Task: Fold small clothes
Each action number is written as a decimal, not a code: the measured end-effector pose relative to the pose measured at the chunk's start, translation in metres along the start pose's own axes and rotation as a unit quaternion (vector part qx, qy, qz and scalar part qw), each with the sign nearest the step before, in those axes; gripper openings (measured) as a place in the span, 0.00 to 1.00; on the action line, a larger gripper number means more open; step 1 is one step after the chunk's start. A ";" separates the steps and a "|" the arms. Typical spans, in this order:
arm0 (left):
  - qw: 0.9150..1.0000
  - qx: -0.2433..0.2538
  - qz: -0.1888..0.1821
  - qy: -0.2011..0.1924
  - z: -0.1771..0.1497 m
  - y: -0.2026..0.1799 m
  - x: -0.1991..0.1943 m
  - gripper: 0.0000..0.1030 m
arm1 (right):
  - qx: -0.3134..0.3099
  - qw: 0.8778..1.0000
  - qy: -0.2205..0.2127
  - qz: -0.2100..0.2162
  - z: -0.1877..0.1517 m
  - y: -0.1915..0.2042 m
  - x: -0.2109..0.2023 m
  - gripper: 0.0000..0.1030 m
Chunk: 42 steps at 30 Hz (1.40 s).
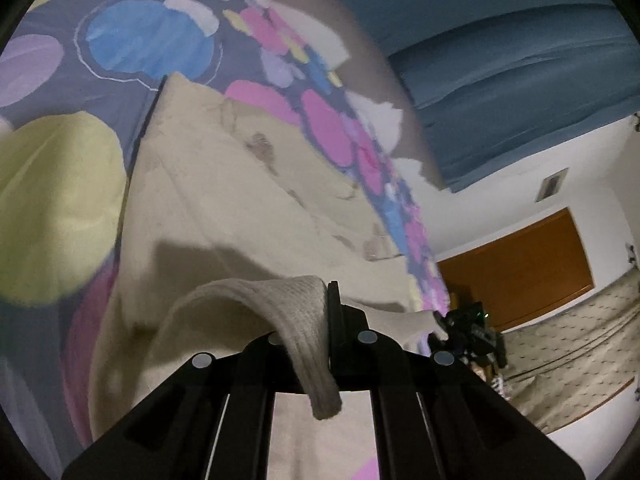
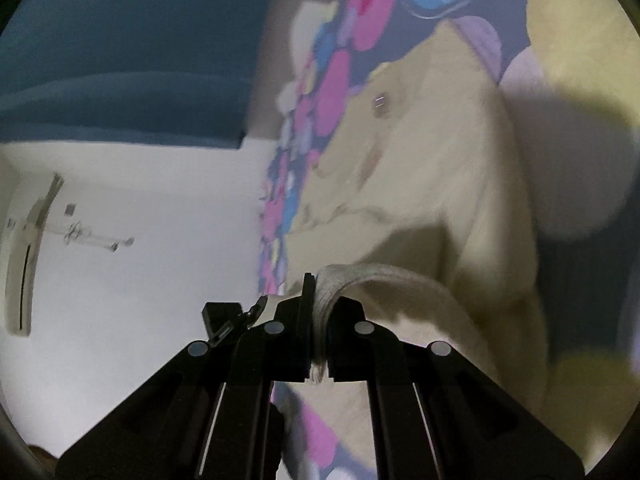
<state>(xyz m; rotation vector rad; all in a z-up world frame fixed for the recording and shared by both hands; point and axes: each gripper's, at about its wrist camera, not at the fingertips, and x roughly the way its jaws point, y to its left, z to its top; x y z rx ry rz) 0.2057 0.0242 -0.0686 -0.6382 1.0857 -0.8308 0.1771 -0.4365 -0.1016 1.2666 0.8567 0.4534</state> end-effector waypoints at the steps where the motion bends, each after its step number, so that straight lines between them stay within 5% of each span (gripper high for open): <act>1: 1.000 0.002 0.007 0.004 0.002 0.002 0.005 0.05 | 0.006 1.000 -0.002 -0.006 0.005 -0.006 0.004 0.04; 8: 1.000 0.002 0.001 0.018 0.008 0.014 0.015 0.10 | 0.007 1.000 -0.002 -0.013 0.009 -0.019 0.015 0.07; 12: 1.000 0.028 -0.009 -0.008 -0.001 -0.001 -0.008 0.63 | -0.026 1.000 -0.014 -0.008 0.000 -0.003 -0.004 0.38; 13: 0.999 0.041 -0.009 -0.017 -0.004 -0.007 -0.017 0.67 | -0.039 0.999 -0.022 -0.015 -0.001 0.002 -0.010 0.48; 18: 0.993 0.103 0.048 -0.015 -0.006 -0.022 -0.028 0.67 | -0.073 0.994 -0.036 -0.069 0.006 0.010 -0.017 0.56; 24: 0.992 0.093 0.084 -0.001 0.009 -0.004 -0.019 0.67 | -0.084 0.992 -0.024 -0.091 0.013 0.004 -0.009 0.56; 38: 0.991 0.091 0.088 0.044 0.036 0.011 0.018 0.67 | -0.128 0.985 0.010 -0.118 0.024 0.009 0.018 0.55; 42: 0.987 0.104 0.107 0.057 0.035 0.007 0.022 0.59 | -0.153 0.976 0.014 -0.151 0.021 0.015 0.025 0.43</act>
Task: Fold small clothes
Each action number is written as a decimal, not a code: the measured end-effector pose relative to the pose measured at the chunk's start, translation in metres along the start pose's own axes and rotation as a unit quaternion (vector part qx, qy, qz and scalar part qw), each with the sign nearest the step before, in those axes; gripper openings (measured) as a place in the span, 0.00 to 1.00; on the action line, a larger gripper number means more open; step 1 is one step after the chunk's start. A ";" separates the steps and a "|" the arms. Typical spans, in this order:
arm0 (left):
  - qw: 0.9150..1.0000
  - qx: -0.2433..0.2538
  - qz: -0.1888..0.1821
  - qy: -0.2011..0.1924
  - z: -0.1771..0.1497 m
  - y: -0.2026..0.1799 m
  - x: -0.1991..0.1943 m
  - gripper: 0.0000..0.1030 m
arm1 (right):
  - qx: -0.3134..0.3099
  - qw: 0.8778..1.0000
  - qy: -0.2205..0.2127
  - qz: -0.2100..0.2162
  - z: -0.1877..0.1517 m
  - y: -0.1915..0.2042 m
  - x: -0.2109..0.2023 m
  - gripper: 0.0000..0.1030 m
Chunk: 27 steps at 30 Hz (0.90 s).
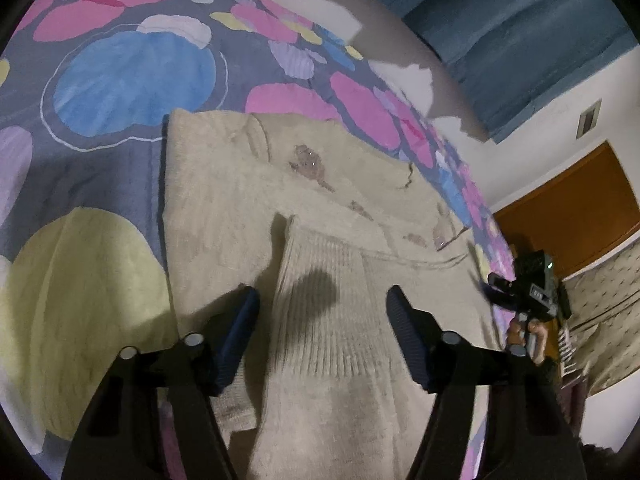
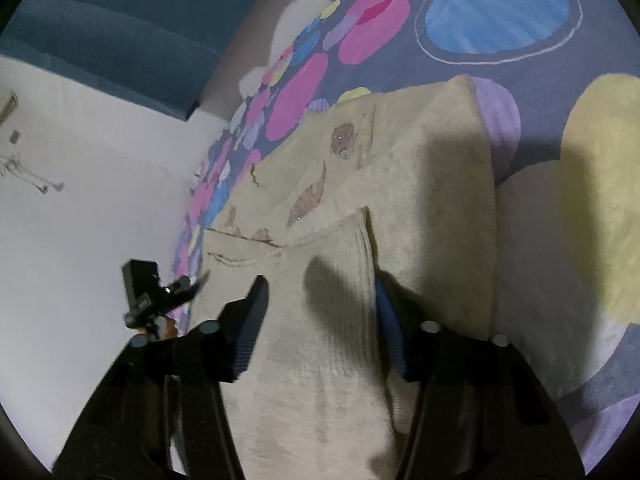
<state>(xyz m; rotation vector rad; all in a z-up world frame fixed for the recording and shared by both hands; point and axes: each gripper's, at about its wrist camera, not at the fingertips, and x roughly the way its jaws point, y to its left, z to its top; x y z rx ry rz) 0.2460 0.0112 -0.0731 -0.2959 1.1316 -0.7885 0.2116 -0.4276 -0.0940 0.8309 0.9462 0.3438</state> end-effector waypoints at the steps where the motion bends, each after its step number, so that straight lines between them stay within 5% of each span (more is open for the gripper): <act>1: 1.000 0.006 0.007 0.004 0.000 -0.002 0.002 0.54 | -0.003 1.000 0.001 -0.004 -0.001 -0.001 0.001 0.39; 5: 0.997 0.048 0.057 0.014 -0.002 -0.016 0.007 0.46 | -0.014 1.000 0.004 -0.026 -0.001 -0.002 0.004 0.23; 7: 0.994 0.065 0.086 0.016 -0.003 -0.022 0.010 0.25 | -0.017 0.999 0.002 -0.034 -0.002 -0.003 0.005 0.08; 9: 0.991 0.076 0.107 0.020 -0.005 -0.026 0.014 0.06 | -0.023 0.999 -0.006 -0.041 -0.004 -0.001 0.003 0.07; 18: 0.979 0.121 0.155 -0.055 -0.012 -0.056 -0.018 0.04 | -0.083 0.993 -0.046 -0.067 -0.012 0.040 -0.016 0.06; 27: 0.965 0.127 0.195 -0.119 0.033 -0.078 -0.032 0.04 | -0.110 0.985 -0.112 -0.066 0.032 0.078 -0.036 0.04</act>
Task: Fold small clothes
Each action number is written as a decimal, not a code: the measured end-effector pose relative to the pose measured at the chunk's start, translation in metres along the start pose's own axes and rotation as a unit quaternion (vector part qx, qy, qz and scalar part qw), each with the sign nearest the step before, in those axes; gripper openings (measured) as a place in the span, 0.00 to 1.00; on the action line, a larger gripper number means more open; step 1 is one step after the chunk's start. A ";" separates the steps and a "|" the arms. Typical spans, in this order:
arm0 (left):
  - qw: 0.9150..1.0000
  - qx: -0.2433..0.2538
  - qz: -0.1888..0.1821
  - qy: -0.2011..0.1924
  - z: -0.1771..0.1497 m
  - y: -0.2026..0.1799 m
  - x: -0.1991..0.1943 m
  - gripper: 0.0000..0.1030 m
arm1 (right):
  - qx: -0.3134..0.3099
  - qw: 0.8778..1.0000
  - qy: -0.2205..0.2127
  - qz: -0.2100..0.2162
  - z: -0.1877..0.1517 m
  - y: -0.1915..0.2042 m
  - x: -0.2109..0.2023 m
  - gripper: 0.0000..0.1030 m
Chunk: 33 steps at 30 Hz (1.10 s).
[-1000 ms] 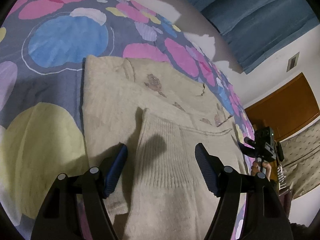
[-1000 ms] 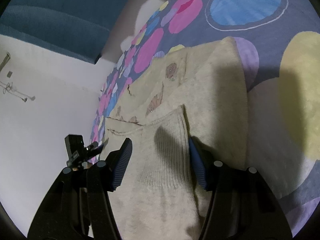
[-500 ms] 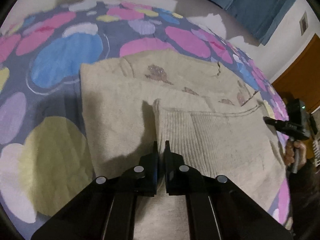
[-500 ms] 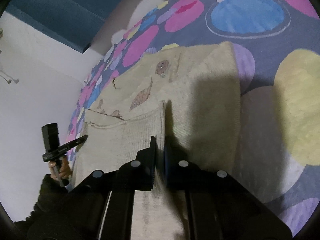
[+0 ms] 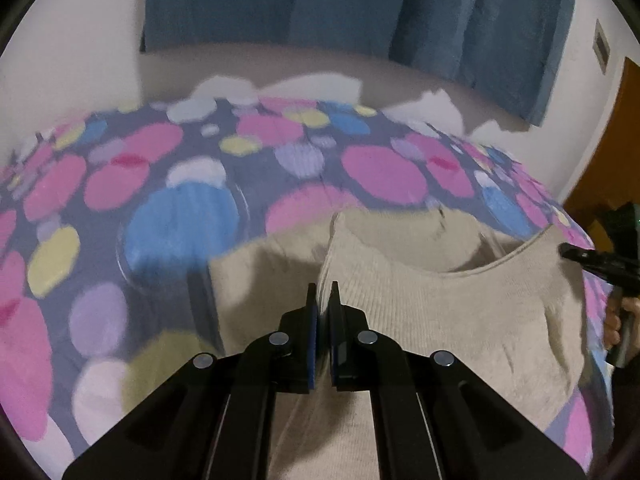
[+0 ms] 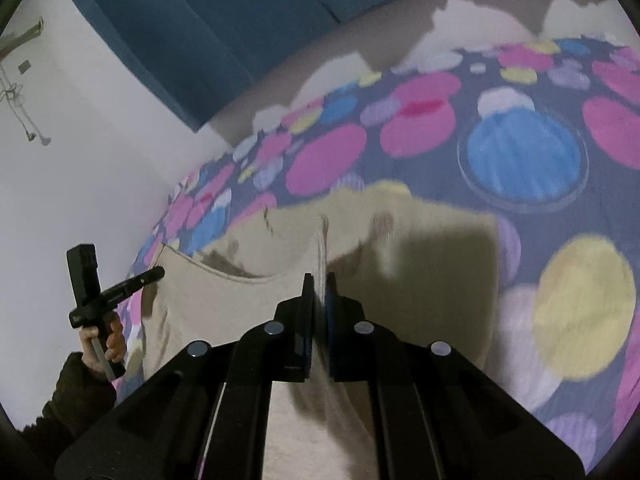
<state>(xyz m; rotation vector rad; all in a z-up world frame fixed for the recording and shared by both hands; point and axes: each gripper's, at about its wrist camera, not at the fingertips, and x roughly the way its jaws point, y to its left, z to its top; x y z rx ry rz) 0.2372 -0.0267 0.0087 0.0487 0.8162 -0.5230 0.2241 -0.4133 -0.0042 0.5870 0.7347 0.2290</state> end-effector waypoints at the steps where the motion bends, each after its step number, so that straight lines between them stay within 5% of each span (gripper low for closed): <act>1: 1.000 -0.005 0.005 -0.004 0.010 0.002 0.004 0.04 | 0.002 1.000 -0.006 -0.001 0.006 -0.001 0.001 0.04; 9: 0.999 -0.024 0.045 0.009 0.048 0.020 0.067 0.04 | 0.053 0.998 -0.022 -0.028 0.053 -0.048 0.047 0.04; 15: 0.995 -0.044 0.069 0.053 0.033 0.036 0.122 0.04 | 0.092 0.994 0.025 -0.055 0.041 -0.091 0.094 0.04; 24: 0.995 -0.028 0.084 0.050 0.024 0.037 0.131 0.09 | 0.139 0.989 0.031 -0.026 0.025 -0.117 0.107 0.04; 26: 0.994 -0.024 0.091 0.047 0.026 0.034 0.123 0.12 | 0.147 0.989 0.031 -0.014 0.024 -0.116 0.101 0.10; 29: 0.995 -0.011 0.098 0.031 0.019 0.030 0.097 0.15 | 0.150 0.988 0.024 -0.001 0.020 -0.110 0.087 0.39; 31: 0.996 -0.024 0.083 0.025 0.007 0.033 0.074 0.32 | 0.148 0.989 0.012 0.004 0.014 -0.105 0.072 0.57; 33: 0.996 -0.044 0.069 0.020 -0.007 0.038 0.053 0.42 | 0.156 0.988 0.007 0.009 0.002 -0.101 0.056 0.59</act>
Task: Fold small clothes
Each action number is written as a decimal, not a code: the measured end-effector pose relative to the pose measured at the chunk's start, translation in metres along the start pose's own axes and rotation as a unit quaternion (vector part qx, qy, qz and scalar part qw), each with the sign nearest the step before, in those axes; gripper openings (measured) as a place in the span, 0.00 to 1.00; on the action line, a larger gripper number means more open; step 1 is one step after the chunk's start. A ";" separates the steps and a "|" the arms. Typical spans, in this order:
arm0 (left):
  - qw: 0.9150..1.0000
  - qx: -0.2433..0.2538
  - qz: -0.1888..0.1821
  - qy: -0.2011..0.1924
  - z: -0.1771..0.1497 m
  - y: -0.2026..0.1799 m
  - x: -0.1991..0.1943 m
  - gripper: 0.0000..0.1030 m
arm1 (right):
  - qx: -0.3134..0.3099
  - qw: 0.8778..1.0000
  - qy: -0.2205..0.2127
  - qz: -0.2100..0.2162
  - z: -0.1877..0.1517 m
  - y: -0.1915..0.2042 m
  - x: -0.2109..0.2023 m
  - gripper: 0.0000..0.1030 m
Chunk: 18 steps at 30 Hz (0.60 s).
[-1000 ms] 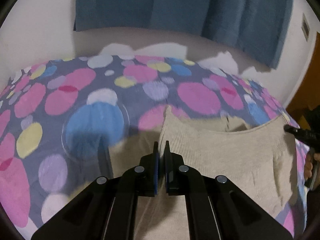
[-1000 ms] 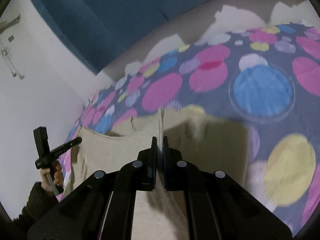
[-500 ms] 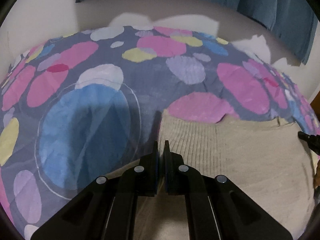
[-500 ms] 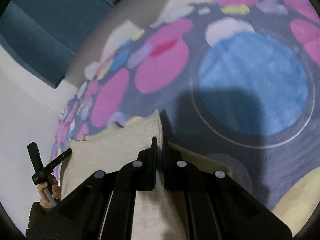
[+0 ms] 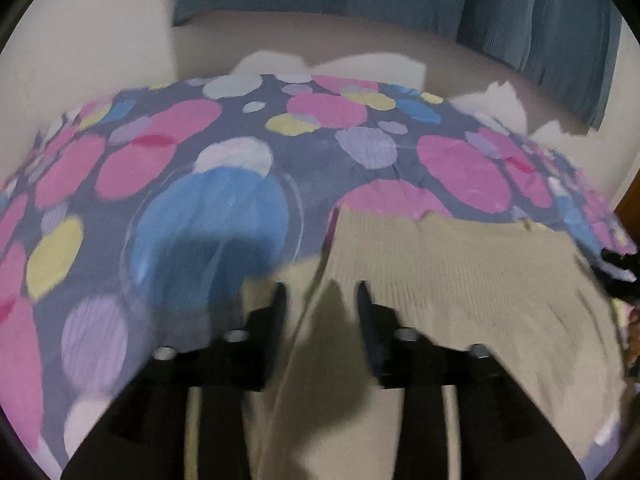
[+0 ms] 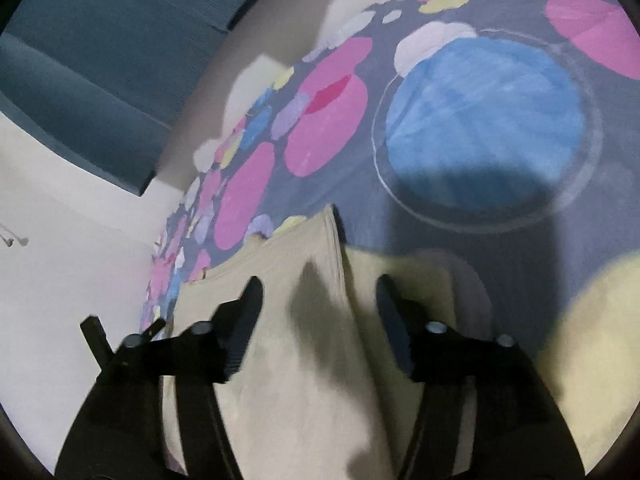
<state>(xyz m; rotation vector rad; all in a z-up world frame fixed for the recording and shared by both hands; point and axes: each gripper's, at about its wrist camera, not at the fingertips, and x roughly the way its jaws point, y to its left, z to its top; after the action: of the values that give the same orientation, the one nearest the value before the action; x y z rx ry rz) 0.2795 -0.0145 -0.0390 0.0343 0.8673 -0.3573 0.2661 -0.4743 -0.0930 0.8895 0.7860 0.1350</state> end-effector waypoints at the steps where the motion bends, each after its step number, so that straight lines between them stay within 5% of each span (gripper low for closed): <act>1: 1.000 -0.014 -0.011 -0.002 -0.009 0.005 -0.012 0.46 | 0.004 1.000 -0.001 0.005 -0.006 0.000 -0.006 0.59; 4: 0.998 -0.050 -0.031 0.001 -0.032 0.018 -0.034 0.56 | 0.003 1.000 -0.009 0.007 -0.028 0.009 -0.024 0.59; 9: 0.992 -0.106 -0.062 0.012 -0.074 0.034 -0.065 0.56 | -0.010 0.999 -0.007 0.050 -0.068 0.048 -0.042 0.61; 18: 0.985 -0.154 -0.070 0.023 -0.117 0.049 -0.083 0.56 | -0.051 0.985 0.094 0.137 -0.171 0.135 -0.004 0.72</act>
<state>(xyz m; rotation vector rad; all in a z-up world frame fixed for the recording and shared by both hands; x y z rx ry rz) 0.1602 0.0762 -0.0584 -0.3069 0.9657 -0.3516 0.1771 -0.2785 -0.0555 0.8932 0.8210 0.5034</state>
